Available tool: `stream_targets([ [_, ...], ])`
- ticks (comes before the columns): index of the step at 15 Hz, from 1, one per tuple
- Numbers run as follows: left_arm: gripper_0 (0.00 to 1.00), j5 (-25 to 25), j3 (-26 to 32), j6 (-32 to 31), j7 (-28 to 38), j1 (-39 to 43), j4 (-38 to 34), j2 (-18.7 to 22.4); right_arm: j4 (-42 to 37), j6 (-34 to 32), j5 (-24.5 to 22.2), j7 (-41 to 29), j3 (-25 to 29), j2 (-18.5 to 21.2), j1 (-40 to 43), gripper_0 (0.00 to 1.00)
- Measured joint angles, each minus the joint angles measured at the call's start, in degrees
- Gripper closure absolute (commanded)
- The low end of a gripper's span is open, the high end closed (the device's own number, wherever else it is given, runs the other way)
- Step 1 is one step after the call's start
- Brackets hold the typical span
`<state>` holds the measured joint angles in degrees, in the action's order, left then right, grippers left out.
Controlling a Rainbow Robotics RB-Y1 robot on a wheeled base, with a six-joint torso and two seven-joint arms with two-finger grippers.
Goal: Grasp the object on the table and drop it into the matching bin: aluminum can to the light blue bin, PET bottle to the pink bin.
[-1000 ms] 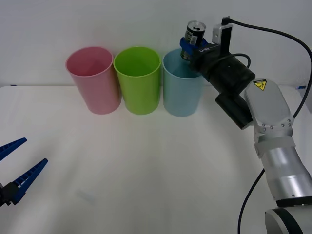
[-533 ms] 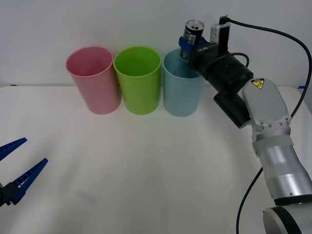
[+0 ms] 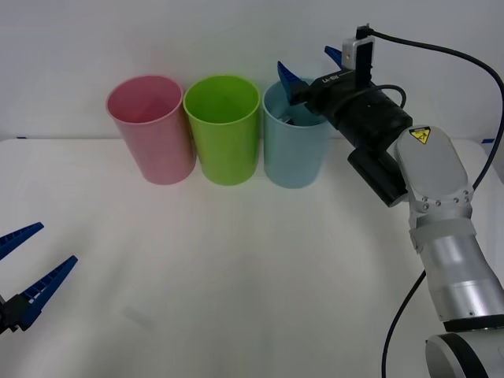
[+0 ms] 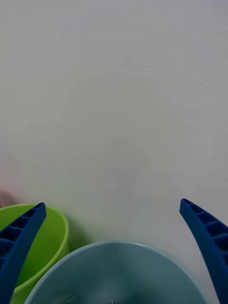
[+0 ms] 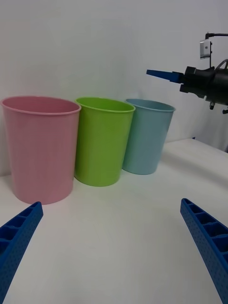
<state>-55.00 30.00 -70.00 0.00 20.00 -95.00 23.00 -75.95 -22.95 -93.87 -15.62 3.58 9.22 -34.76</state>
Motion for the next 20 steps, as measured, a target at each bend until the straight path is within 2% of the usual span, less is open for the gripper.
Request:
stream_targets([
  [3, 0.0, 0.0, 0.0, 0.0, 0.0, 0.0, 0.0, 0.0, -1.1, -2.1, 0.0, 0.3, 1.0, 0.0, 0.7, 0.0],
  [9, 0.0, 0.0, 0.0, 0.0, 0.0, 0.0, 0.0, 0.0, -9.2, -5.4, 1.4, 0.3, 0.4, 1.3, 7.2, 0.0],
  [16, 0.0, 0.0, 0.0, 0.0, 0.0, 0.0, 0.0, 0.0, -24.3, -5.6, 7.4, 0.2, -5.1, 8.2, 21.4, 0.0],
  [20, 0.0, 0.0, 0.0, 0.0, 0.0, 0.0, 0.0, 0.0, -30.6, -8.4, 10.2, 1.0, -5.2, 11.8, 28.9, 0.0],
])
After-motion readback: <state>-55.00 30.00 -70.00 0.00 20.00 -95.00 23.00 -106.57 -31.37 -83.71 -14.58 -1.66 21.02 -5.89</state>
